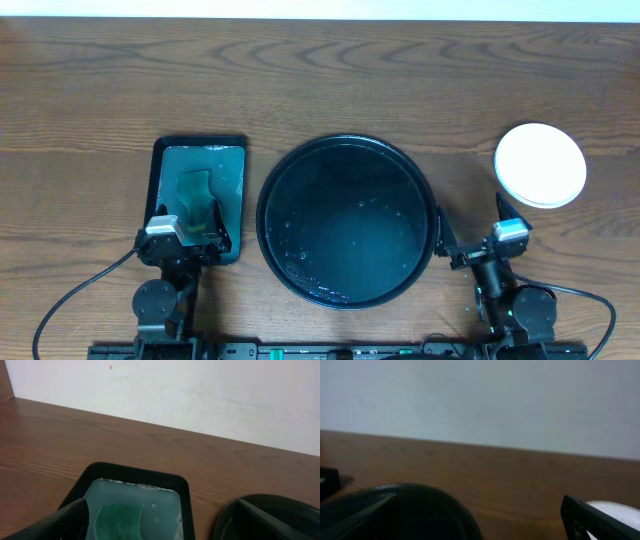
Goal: Clean dirty plates on tray and stack at the side
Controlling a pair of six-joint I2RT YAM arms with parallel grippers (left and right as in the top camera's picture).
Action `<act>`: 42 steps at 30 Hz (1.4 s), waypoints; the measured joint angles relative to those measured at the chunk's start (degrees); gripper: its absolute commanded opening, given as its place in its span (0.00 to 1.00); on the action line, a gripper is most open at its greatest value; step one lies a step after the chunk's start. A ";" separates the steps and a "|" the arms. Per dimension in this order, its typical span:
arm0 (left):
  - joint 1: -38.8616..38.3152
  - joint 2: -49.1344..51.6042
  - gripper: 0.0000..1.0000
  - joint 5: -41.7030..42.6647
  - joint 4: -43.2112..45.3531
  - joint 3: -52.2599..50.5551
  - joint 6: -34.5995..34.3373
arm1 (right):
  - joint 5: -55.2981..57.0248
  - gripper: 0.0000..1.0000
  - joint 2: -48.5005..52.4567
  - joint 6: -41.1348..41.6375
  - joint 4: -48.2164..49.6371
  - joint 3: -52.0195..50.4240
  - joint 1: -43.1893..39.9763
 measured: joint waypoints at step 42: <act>0.00 0.00 0.92 -0.02 0.00 0.00 0.00 | 0.98 0.99 0.00 -3.50 -4.42 0.00 0.00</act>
